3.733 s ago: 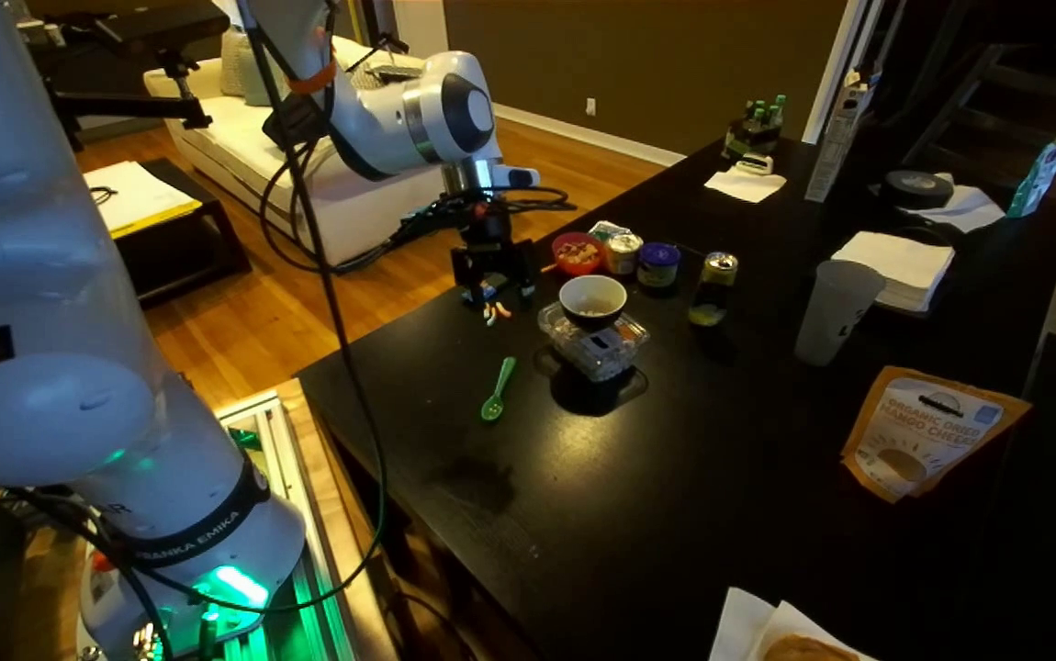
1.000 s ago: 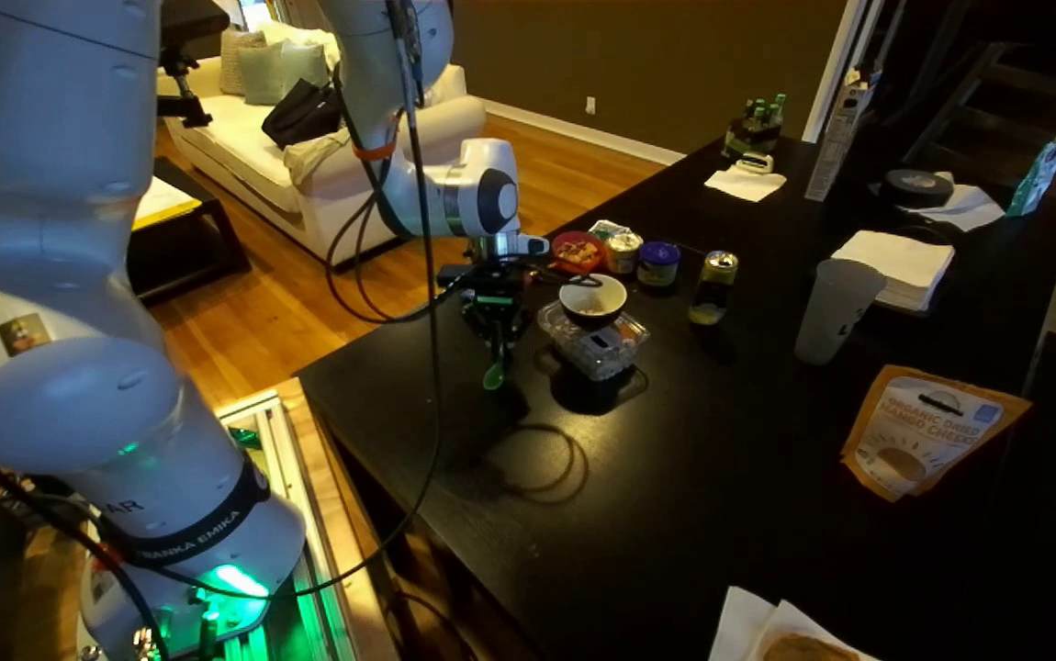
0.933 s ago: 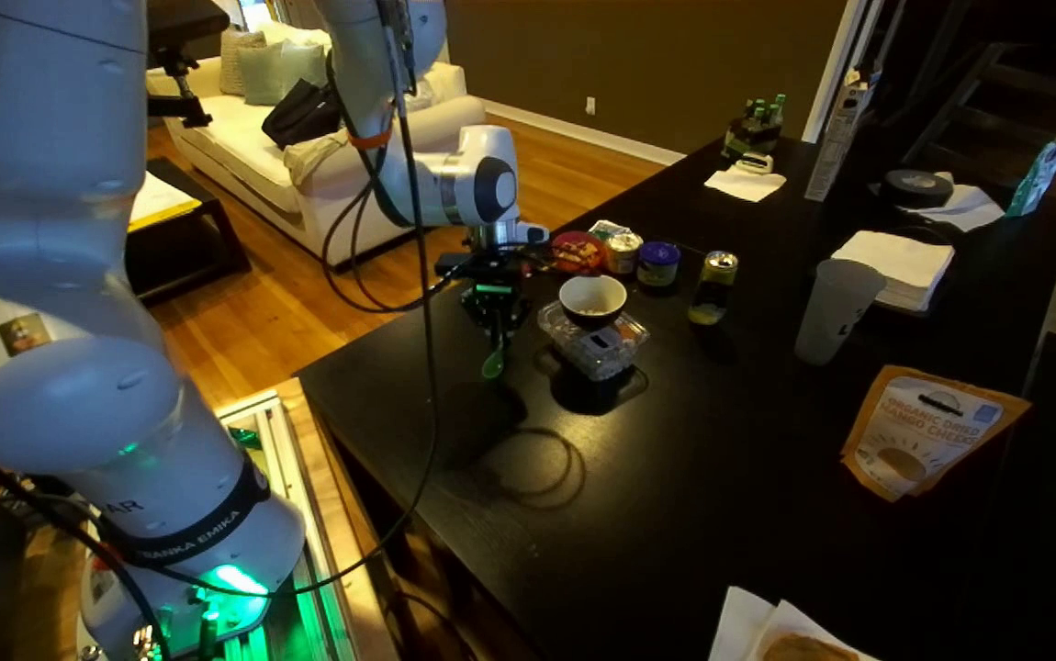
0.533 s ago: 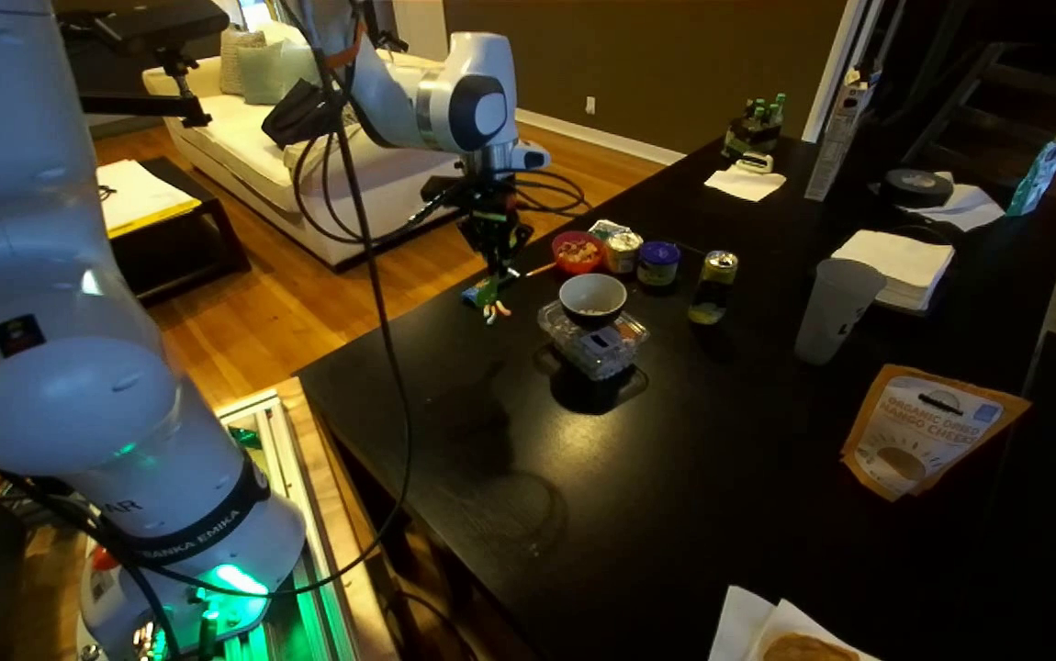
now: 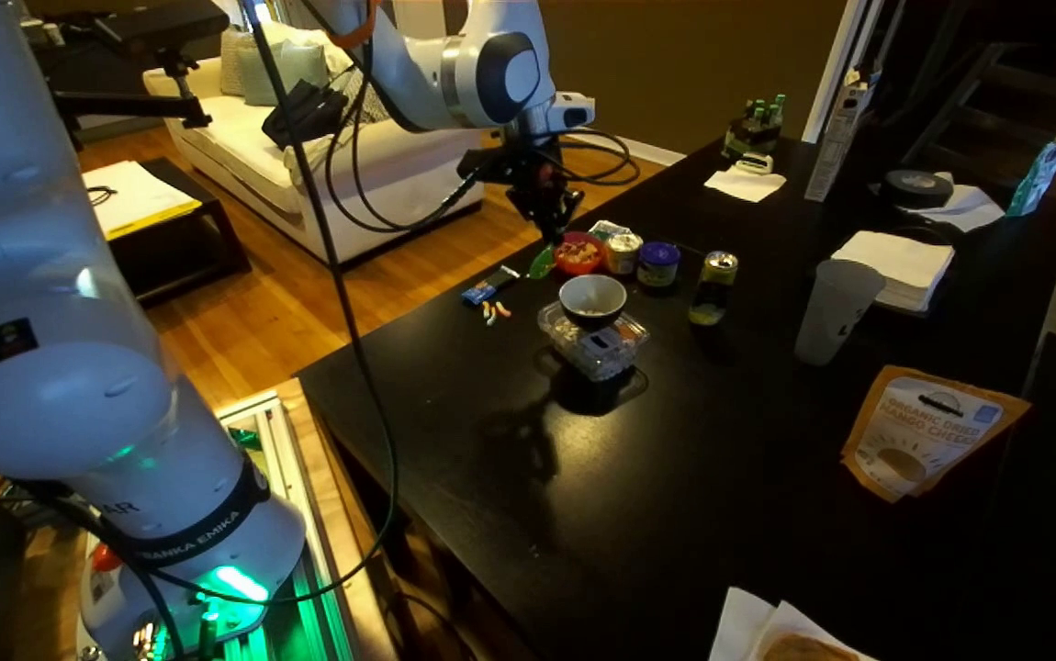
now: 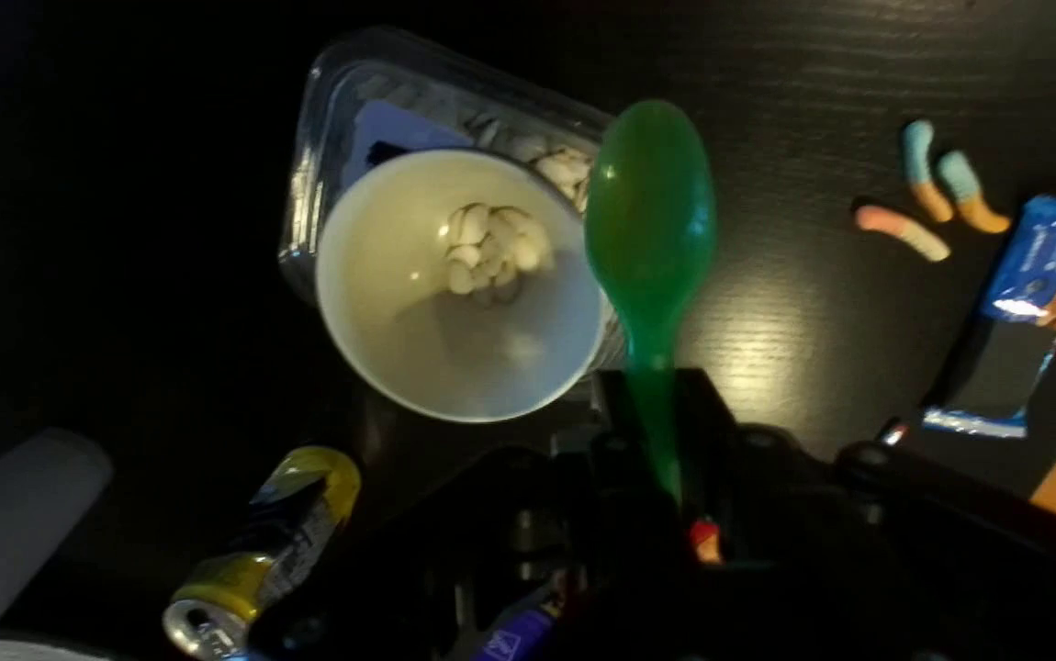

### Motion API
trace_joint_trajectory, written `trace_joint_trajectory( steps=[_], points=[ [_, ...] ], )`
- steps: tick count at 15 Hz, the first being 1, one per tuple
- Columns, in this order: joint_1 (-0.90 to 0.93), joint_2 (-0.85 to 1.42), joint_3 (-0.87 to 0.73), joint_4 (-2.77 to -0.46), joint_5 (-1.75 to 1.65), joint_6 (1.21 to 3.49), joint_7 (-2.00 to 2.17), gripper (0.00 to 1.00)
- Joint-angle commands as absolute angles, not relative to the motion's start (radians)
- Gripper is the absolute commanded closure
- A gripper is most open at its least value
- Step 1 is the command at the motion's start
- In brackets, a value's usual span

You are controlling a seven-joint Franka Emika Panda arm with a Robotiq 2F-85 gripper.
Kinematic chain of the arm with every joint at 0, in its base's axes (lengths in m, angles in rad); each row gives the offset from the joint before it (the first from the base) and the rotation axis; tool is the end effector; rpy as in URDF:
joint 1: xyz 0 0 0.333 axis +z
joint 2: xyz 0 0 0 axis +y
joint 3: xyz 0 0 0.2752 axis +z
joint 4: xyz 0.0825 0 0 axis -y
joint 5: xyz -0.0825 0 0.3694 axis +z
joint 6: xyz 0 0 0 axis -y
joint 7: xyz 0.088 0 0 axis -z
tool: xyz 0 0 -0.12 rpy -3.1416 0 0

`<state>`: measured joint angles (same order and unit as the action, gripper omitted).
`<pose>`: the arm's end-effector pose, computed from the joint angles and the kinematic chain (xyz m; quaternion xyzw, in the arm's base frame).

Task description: Put the spoon in the bowl

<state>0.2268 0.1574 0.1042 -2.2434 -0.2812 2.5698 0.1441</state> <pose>0.5112 0.1787 0.2717 0.9728 0.2013 0.1007 0.0554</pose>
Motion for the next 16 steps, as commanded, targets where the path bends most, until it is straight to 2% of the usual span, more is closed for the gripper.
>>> trace_joint_trajectory(
  steps=[1, 10, 16],
  points=[
    [0.211, 0.182, 0.059, -2.243, -0.388, 2.691, 0.252, 0.96],
    [0.244, 0.339, -0.051, -2.216, -0.521, 2.931, 0.447, 0.96],
    [0.282, 0.398, -0.094, -2.211, -0.515, 2.972, 0.472, 0.96]
  ],
)
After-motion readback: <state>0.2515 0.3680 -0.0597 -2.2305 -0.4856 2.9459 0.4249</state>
